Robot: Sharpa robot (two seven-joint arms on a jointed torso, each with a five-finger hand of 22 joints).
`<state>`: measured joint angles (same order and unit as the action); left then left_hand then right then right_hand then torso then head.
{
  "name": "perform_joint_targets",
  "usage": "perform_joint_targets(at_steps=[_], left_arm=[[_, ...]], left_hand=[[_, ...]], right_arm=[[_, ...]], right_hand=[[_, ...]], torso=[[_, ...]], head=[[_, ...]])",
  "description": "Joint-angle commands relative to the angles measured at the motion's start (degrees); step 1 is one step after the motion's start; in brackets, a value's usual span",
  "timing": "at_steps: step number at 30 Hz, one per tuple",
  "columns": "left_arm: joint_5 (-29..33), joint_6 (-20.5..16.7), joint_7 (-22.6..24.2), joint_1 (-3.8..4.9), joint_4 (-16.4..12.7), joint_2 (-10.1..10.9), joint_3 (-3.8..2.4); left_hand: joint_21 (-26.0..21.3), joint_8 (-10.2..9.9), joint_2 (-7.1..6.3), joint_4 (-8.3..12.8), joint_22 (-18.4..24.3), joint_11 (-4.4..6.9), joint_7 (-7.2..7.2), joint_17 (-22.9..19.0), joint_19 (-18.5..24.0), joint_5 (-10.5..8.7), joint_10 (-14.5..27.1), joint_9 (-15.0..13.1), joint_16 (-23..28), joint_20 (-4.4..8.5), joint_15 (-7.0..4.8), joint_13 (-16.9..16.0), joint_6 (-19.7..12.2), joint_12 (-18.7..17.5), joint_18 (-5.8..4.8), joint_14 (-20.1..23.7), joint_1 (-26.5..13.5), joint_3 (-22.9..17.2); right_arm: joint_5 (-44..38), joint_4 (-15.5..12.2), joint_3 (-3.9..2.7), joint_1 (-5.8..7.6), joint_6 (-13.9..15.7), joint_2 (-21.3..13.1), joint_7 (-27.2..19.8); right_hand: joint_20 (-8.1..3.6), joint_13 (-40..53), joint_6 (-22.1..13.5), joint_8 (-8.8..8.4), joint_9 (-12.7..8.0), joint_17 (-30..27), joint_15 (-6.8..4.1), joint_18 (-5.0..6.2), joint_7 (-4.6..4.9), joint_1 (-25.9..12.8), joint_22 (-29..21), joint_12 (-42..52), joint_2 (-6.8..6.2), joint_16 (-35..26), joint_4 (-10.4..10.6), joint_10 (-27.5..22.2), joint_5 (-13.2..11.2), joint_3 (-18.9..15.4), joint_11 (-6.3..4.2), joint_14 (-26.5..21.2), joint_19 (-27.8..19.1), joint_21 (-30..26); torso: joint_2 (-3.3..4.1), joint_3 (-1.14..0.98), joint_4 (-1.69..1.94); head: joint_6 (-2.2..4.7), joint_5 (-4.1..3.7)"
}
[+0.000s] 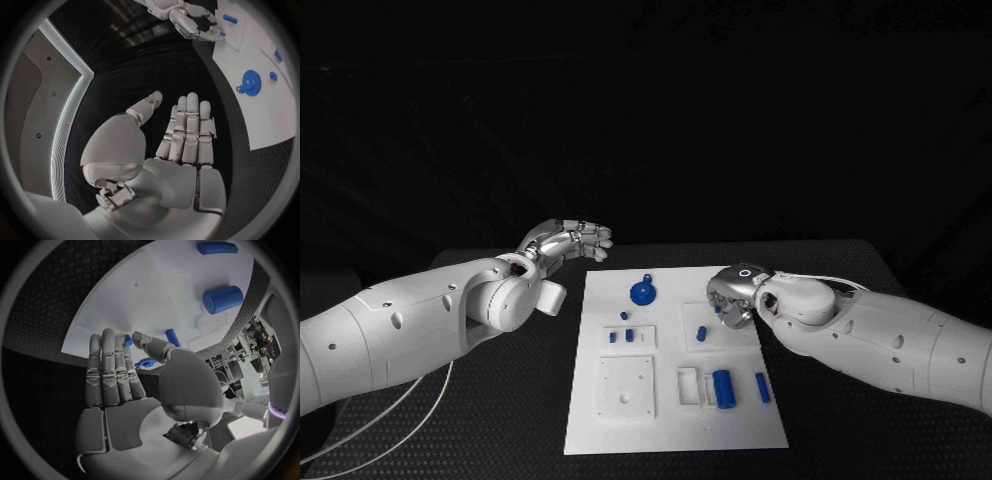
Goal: Assemble the parts on the task board
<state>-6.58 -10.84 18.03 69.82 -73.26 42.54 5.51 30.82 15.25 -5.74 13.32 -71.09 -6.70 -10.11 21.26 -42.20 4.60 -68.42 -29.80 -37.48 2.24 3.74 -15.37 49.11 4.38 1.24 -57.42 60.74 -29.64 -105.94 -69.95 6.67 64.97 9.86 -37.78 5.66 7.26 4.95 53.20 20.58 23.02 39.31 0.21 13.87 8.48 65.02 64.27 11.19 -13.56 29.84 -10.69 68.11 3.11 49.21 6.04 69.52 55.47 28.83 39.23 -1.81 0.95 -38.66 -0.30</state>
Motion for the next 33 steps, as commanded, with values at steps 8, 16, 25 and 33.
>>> perform_joint_targets(at_steps=[8, 16, 25, 33], left_arm=[[0.5, 1.0, 0.2, 0.04, -0.4, 0.1, -0.04], [0.5, 1.2, 0.1, 0.04, -0.5, 0.1, -0.05], [0.5, 1.3, 0.0, 0.04, -0.3, 0.1, -0.05], [0.5, 1.4, 0.0, 0.04, -0.2, 0.1, -0.05]], left_hand=[[-0.2, -0.4, 0.16, 0.0, -0.1, 0.05, -0.02, 0.2, -0.3, 0.04, 0.3, 0.1, 0.5, -0.16, -0.15, 0.1, -0.5, -0.2, 0.5, -0.5, -0.6, 0.3], [-0.3, -0.4, 0.18, 0.0, -0.1, 0.05, -0.04, 0.2, -0.3, 0.08, 0.3, 0.1, 0.5, -0.15, -0.17, 0.1, -0.5, -0.2, 0.51, -0.5, -0.6, 0.3], [-0.3, -0.4, 0.2, 0.0, -0.1, 0.06, -0.04, 0.3, -0.3, 0.11, 0.3, 0.1, 0.6, -0.14, -0.18, 0.1, -0.6, -0.2, 0.51, -0.6, -0.6, 0.3], [-0.3, -0.4, 0.19, 0.0, -0.1, 0.06, -0.04, 0.3, -0.4, 0.12, 0.3, 0.1, 0.6, -0.13, -0.18, 0.1, -0.6, -0.2, 0.51, -0.6, -0.6, 0.3]], right_arm=[[-1.3, 0.5, 0.54, -0.7, -1.8, 0.5, -0.3], [-2.9, 0.4, 0.7, -0.97, -1.3, 1.0, -0.1], [-4.4, 0.0, 0.73, -1.25, 1.0, 0.9, 0.6], [-4.5, -0.1, 0.72, -1.28, 2.6, 0.7, 1.0]], right_hand=[[-0.1, 0.3, 1.2, 0.56, 0.2, 0.7, -0.29, 1.13, -0.32, 0.0, 0.4, -0.3, 1.09, -0.3, -1.0, 1.4, -0.2, 0.3, -0.34, 0.8, 0.5, 0.0], [-1.04, 1.6, 4.0, 1.83, 0.9, 2.8, -1.31, 1.13, -1.49, 0.6, 1.6, 0.6, 3.34, 0.6, -2.7, 4.4, -0.2, 1.0, -1.56, 2.9, 2.6, 1.5], [-2.38, 3.2, 6.5, 2.69, 1.5, 5.2, -2.57, 1.13, -2.52, 0.6, 3.1, 1.3, 3.85, 3.1, -3.8, 7.1, -0.2, 1.6, -2.75, 4.4, 5.0, 3.6], [-2.72, 3.8, 7.0, 2.84, 1.8, 5.8, -2.89, 1.13, -2.74, 0.5, 3.5, 1.4, 3.54, 3.8, -3.8, 7.6, -0.1, 2.1, -3.02, 4.7, 5.6, 4.2]], torso=[[-0.02, -0.03, -0.08], [-0.06, -0.04, -0.09], [-0.07, -0.01, -0.11], [-0.06, -0.04, -0.12]], head=[[-0.37, 0.11], [-0.57, 0.1], [-0.64, -0.01], [-0.75, 0.13]])
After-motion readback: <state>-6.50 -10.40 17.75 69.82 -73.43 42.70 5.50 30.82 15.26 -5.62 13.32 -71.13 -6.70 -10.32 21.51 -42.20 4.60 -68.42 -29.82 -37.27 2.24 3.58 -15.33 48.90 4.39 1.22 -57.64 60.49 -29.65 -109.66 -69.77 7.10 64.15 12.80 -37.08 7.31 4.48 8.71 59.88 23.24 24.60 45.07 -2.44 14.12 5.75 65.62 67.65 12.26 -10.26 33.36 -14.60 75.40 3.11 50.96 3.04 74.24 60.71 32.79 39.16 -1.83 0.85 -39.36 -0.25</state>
